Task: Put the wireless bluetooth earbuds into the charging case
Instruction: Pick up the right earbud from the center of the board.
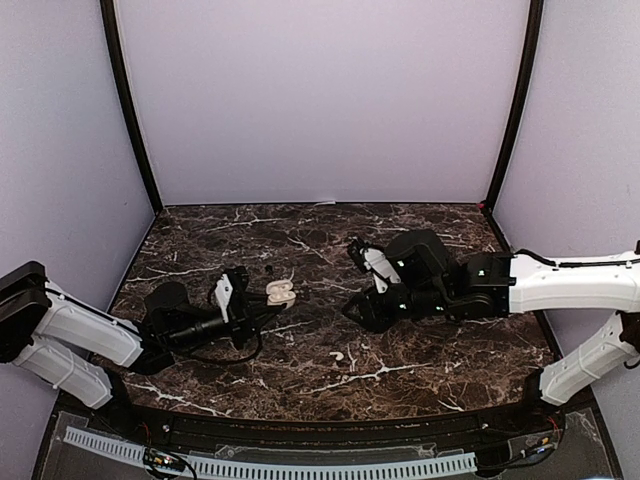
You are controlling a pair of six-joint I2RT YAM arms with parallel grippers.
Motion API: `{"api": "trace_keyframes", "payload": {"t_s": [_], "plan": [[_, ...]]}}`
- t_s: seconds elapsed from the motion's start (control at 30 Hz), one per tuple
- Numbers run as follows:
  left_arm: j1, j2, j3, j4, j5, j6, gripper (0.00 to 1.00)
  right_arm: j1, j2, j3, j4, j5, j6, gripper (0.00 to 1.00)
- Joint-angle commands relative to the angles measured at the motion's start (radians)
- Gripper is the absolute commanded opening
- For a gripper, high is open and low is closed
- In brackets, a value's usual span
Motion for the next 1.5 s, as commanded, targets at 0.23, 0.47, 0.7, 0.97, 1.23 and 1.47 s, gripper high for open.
{"api": "trace_keyframes", "payload": {"t_s": [0.23, 0.47, 0.7, 0.97, 1.23, 1.47], "plan": [[0.007, -0.034, -0.091, 0.073, 0.019, 0.034, 0.01, -0.028, 0.063, -0.082, -0.157, -0.128, 0.311, 0.31], [0.007, -0.032, -0.128, 0.127, 0.015, 0.030, 0.01, -0.028, 0.058, -0.258, 0.142, -0.201, 0.247, 0.41], [0.007, -0.034, -0.117, 0.119, 0.021, 0.039, 0.01, -0.028, 0.024, -0.525, 0.579, -0.244, -0.042, 0.46], [0.007, -0.035, -0.118, 0.119, 0.014, 0.049, 0.02, -0.026, 0.138, -0.587, 0.745, -0.132, -0.240, 0.29], [0.007, -0.031, -0.116, 0.122, 0.024, 0.059, 0.01, -0.011, 0.273, -0.621, 0.936, -0.130, -0.349, 0.33], [0.007, -0.029, -0.116, 0.122, 0.028, 0.063, 0.02, -0.001, 0.390, -0.564, 1.001, -0.092, -0.401, 0.33]]}}
